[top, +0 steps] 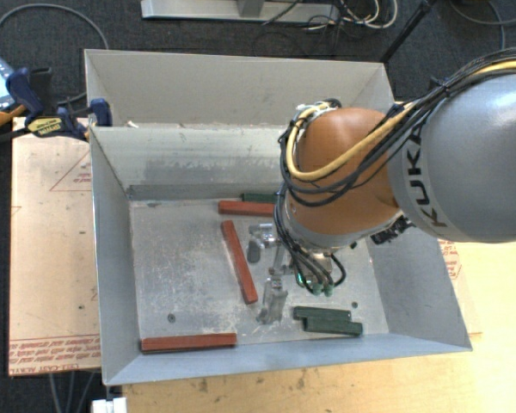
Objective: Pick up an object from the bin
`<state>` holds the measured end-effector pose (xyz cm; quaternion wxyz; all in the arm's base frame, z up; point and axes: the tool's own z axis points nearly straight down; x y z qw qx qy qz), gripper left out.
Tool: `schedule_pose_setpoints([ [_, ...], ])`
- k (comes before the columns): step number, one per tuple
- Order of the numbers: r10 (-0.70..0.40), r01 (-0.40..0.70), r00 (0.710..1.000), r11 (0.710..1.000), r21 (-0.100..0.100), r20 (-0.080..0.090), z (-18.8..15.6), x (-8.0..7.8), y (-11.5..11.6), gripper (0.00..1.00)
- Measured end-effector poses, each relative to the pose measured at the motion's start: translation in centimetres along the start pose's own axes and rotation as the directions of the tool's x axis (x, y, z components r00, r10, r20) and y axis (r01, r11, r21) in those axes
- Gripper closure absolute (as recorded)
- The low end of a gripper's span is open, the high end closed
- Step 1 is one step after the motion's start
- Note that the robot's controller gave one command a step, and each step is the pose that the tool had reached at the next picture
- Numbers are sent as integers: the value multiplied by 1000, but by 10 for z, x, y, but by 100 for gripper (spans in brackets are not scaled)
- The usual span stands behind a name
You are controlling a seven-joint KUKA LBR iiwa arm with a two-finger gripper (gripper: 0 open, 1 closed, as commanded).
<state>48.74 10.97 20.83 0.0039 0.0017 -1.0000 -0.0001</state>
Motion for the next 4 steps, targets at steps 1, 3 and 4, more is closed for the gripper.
schedule_pose_setpoints([
  [1, -247, 247, 969, 969, 1, 3, 137, -9, 57, 0],
  [3, -307, 307, 952, 952, 1, 9, 96, -17, 4, 100],
  [4, -307, 307, 952, 952, 1, 9, 96, -17, 4, 0],
])
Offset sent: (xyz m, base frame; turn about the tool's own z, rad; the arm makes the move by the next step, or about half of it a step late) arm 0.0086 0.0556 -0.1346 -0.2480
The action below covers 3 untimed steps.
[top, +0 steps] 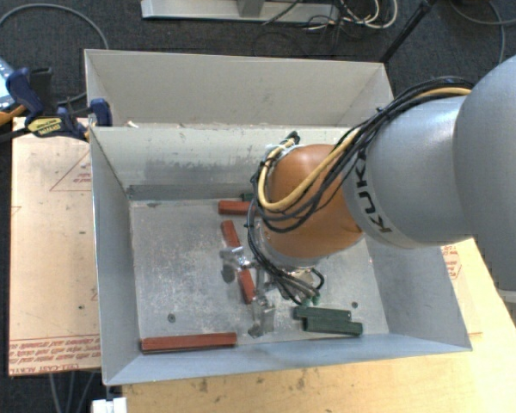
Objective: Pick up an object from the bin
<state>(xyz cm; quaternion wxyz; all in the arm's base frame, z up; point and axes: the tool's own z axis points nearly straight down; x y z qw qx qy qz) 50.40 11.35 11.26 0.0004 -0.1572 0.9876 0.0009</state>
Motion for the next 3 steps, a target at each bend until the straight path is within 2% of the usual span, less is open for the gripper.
schedule_pose_setpoints([
  [1, -200, 200, 980, 980, 9, 16, 40, 61, -122, 0],
  [2, -162, 162, 987, 987, 6, 6, 41, 66, -181, 0],
  [3, -167, 167, 986, 986, 2, 3, 42, 66, -177, 100],
])
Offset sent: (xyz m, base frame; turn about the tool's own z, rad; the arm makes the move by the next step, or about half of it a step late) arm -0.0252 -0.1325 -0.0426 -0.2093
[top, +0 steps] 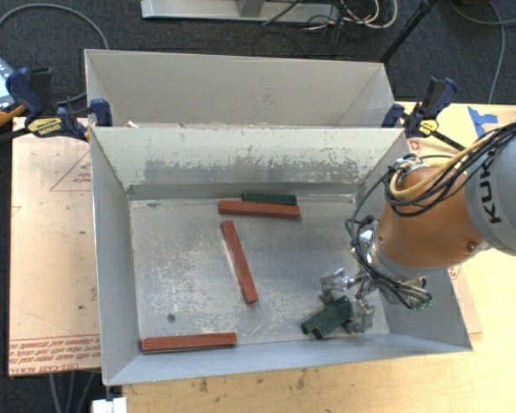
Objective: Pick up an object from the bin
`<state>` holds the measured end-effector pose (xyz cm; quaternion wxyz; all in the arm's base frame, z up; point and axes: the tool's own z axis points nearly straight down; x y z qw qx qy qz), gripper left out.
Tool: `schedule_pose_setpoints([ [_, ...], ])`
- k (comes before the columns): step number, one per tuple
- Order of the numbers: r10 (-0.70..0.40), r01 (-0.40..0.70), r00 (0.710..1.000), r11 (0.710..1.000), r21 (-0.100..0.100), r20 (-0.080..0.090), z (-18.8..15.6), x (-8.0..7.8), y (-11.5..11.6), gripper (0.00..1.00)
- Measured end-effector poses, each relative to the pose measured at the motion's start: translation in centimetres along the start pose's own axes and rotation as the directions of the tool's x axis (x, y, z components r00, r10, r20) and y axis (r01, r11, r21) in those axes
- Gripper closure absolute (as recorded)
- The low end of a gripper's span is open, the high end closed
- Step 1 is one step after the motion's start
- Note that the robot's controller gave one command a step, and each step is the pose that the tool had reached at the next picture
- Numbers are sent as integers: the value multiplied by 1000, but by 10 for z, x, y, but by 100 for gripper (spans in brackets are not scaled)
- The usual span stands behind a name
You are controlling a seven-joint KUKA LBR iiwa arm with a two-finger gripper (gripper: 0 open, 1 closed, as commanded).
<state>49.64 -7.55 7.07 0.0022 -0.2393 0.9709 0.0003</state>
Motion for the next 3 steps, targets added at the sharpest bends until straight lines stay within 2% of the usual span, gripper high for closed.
schedule_pose_setpoints([
  [1, 28, -28, 1000, 1000, 3, 4, -65, -18, -11, 100],
  [2, -273, 273, 962, 962, 0, -1, -48, -35, -48, 100],
  [3, -241, 241, 971, 971, 8, 3, -150, -20, -76, 100],
])
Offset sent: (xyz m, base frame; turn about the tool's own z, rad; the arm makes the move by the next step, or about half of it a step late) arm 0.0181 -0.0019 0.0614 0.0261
